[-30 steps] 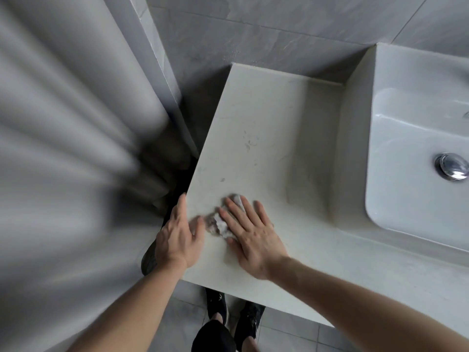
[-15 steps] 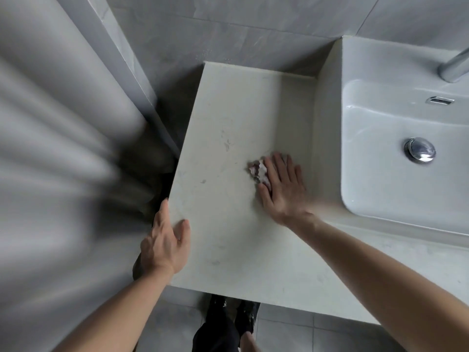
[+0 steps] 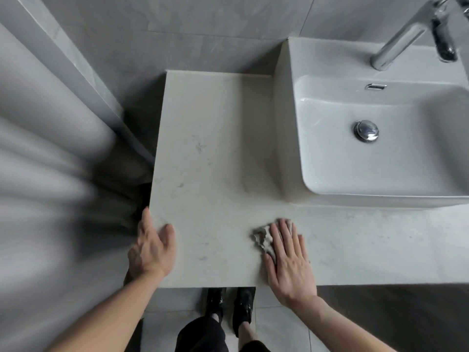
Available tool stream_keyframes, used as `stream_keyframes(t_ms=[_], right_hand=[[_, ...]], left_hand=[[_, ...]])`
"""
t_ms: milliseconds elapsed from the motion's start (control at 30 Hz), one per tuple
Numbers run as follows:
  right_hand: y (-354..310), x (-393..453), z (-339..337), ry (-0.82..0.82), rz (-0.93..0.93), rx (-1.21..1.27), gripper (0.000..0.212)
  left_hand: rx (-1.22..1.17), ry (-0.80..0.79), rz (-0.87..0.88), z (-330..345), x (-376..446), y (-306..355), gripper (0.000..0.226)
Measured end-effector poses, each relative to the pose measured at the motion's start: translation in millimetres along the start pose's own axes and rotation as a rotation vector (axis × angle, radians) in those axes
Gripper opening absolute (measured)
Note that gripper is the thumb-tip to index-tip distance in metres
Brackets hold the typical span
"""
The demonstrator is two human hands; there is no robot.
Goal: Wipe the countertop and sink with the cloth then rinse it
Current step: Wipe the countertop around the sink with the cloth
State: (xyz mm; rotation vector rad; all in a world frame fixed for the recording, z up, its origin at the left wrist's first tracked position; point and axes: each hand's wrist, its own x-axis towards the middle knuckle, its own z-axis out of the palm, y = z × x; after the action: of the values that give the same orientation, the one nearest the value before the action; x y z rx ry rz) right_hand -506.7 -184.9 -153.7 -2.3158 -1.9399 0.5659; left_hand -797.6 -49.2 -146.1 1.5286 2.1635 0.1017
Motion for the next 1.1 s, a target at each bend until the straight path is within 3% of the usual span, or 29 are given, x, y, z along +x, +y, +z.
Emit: stream_keyframes(t_ms=[133,267,500,667,900,1100], right_hand=[[8.4,-26.6,-0.2,-0.010,0.077,0.001,0.068],[-21.8,-1.0,0.7,-0.012,0.222,0.113,0.069],[-64.8,102.5,-8.2,0.012,0.060,0.085,0.067],[-43.5,86.3,-7.3,-0.004,0.054,0.036,0.073],[15.8,-17.9,-6.0,-0.001,0.314,0.033,0.072],[65.5,-39.0,-15.8,0.037,0.597,0.099,0.077]], left_hand=[[-0.004,0.002,0.007,-0.1,-1.6,-1.1,0.071],[-0.016,-0.002,0.010,0.8,-0.5,-1.8,0.071],[-0.015,0.014,0.047,1.4,0.4,-3.6,0.071],[-0.011,-0.003,0.068,-1.3,0.5,-2.4,0.071],[0.034,-0.056,0.113,-7.5,-0.6,-1.8,0.071],[0.098,-0.129,0.086,-10.9,-0.3,2.3,0.078]])
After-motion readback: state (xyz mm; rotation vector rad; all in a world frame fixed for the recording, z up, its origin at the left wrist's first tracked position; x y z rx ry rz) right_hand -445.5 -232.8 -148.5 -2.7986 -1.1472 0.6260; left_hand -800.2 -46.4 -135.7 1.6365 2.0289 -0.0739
